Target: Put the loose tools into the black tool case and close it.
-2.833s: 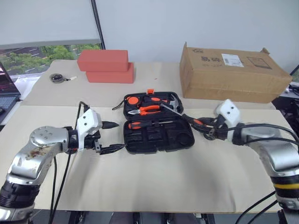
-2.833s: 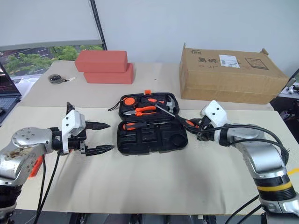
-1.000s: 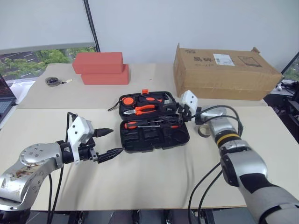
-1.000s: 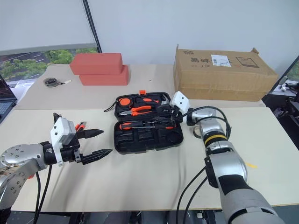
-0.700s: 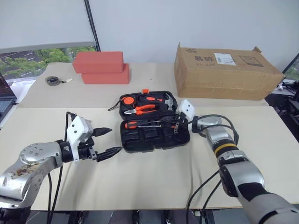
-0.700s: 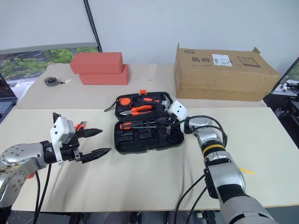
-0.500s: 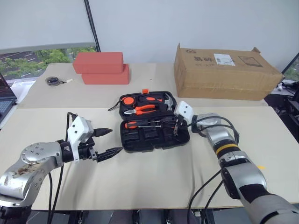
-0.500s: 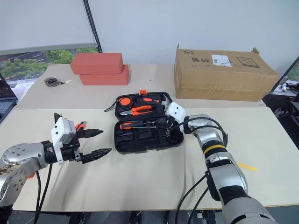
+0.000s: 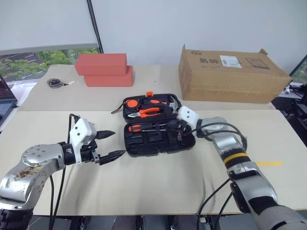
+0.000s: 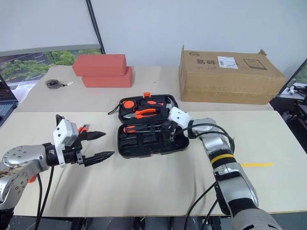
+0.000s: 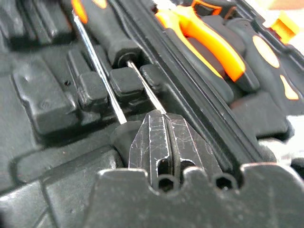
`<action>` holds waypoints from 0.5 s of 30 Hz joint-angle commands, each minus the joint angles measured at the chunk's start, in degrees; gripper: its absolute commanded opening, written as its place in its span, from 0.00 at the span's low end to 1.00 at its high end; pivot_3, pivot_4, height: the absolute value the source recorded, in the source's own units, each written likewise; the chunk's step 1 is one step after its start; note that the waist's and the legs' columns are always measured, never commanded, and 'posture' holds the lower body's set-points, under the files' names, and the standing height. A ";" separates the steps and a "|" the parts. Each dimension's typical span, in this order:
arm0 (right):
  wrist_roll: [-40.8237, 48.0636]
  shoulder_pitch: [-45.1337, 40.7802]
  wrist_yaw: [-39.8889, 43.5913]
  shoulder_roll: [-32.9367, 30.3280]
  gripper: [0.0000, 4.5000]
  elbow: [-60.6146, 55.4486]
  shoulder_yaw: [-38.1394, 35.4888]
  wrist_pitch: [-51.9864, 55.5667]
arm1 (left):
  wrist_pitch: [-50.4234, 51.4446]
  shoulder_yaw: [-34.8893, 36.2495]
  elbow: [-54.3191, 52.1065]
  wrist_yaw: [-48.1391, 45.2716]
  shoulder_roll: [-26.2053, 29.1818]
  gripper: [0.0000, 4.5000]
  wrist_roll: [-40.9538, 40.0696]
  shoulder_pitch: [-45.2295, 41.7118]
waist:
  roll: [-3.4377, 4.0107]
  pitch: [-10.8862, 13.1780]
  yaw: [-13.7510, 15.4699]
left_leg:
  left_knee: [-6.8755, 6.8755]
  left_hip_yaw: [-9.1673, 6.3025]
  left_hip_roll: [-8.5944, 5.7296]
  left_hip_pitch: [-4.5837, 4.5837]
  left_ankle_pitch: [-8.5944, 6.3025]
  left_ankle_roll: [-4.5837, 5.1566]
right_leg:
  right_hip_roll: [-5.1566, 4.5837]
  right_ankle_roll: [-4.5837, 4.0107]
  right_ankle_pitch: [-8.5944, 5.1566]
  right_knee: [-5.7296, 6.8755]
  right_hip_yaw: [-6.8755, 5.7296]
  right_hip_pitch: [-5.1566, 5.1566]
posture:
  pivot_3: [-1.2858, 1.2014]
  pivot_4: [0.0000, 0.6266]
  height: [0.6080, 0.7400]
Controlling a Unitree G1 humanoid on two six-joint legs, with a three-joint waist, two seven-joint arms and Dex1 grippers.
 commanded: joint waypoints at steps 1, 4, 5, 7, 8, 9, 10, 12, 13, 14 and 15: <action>5.78 1.36 0.76 -6.24 0.00 -9.41 -7.10 5.16 | -0.76 0.06 -0.84 -0.32 -0.25 1.00 -0.93 -0.86 | 0.04 0.03 0.28 | 0.00 0.00 -0.03 -0.04 -0.02 0.06 | 0.00 0.00 0.00 -0.02 0.00 -0.02 | 0.52 0.24 0.79; 6.55 3.87 1.06 -8.77 0.00 -13.80 -7.45 7.16 | -1.29 -0.60 0.10 -0.86 -0.47 1.00 -0.51 -1.09 | 0.03 0.03 0.26 | -0.02 0.02 -0.02 -0.02 -0.09 0.18 | 0.03 0.01 -0.01 -0.13 -0.01 0.01 | 0.52 0.24 0.79; 6.97 4.41 0.74 -8.60 0.00 -15.07 -7.48 7.95 | -1.46 -0.82 0.41 -1.00 -0.52 1.00 -0.31 -1.22 | 0.03 0.03 0.02 | -0.02 0.02 -0.01 0.00 -0.10 0.20 | 0.05 0.02 -0.02 -0.14 -0.01 0.02 | 0.52 0.24 0.79; 9.06 5.98 0.02 -7.36 0.00 -18.77 -7.56 11.31 | -1.79 -1.49 1.06 -1.39 -0.62 1.00 -0.04 -2.00 | 0.03 0.03 -0.56 | -0.04 0.07 0.05 0.05 -0.09 0.24 | 0.11 0.03 -0.02 -0.12 -0.01 0.01 | 0.52 0.24 0.79; 9.41 6.67 -0.29 -7.05 0.00 -19.85 -7.42 12.22 | -1.81 -1.75 1.25 -1.40 -0.72 1.00 -0.06 -2.45 | 0.03 0.03 -0.71 | -0.07 0.08 0.07 0.06 -0.07 0.23 | 0.12 0.03 -0.03 -0.11 -0.01 0.00 | 0.52 0.24 0.79; 9.33 7.56 -0.58 -7.01 0.00 -20.76 -7.26 12.73 | -1.88 -1.99 1.35 -1.45 -0.79 1.00 -0.03 -2.80 | 0.03 0.04 -0.69 | -0.07 0.08 0.11 0.08 -0.06 0.22 | 0.15 0.03 -0.02 -0.08 0.00 -0.02 | 0.52 0.24 0.79; 9.25 8.34 -1.09 -7.11 0.00 -21.46 -7.28 13.43 | -1.93 -2.13 1.37 -1.51 -0.85 1.00 0.02 -3.03 | 0.03 0.04 -0.62 | -0.07 0.08 0.10 0.06 -0.06 0.22 | 0.15 0.03 -0.02 -0.04 0.00 -0.02 | 0.52 0.24 0.79; 8.41 9.89 -2.74 -8.10 0.00 -21.99 -7.65 15.07 | -1.71 -2.13 0.98 -1.61 -1.06 1.00 -0.36 -3.23 | 0.05 0.05 -0.41 | -0.07 0.07 0.09 0.06 -0.08 0.22 | 0.14 0.03 -0.02 -0.02 -0.02 -0.03 | 0.52 0.24 0.79; 7.93 10.79 -2.96 -9.11 0.00 -22.18 -7.67 15.92 | -1.55 -2.07 0.62 -1.68 -1.10 1.00 -0.61 -3.19 | 0.05 0.05 -0.32 | -0.06 0.07 0.06 0.07 -0.12 0.27 | 0.11 0.03 -0.02 -0.02 -0.04 -0.02 | 0.52 0.24 0.79; 7.73 12.08 -2.19 -10.69 0.00 -22.49 -7.63 16.32 | -1.43 -2.04 0.09 -1.82 -1.06 1.00 -0.88 -3.11 | 0.04 0.05 -0.13 | -0.03 0.07 0.05 0.06 -0.15 0.30 | 0.09 0.03 -0.02 -0.03 -0.04 -0.01 | 0.52 0.24 0.79; 7.69 13.25 -1.49 -12.20 0.00 -23.06 -7.56 16.97 | -1.36 -2.02 -0.36 -1.96 -1.04 1.00 -1.09 -3.05 | 0.04 0.06 0.21 | -0.03 0.06 0.00 0.04 -0.18 0.35 | 0.08 0.04 -0.02 -0.04 -0.03 -0.01 | 0.52 0.24 0.79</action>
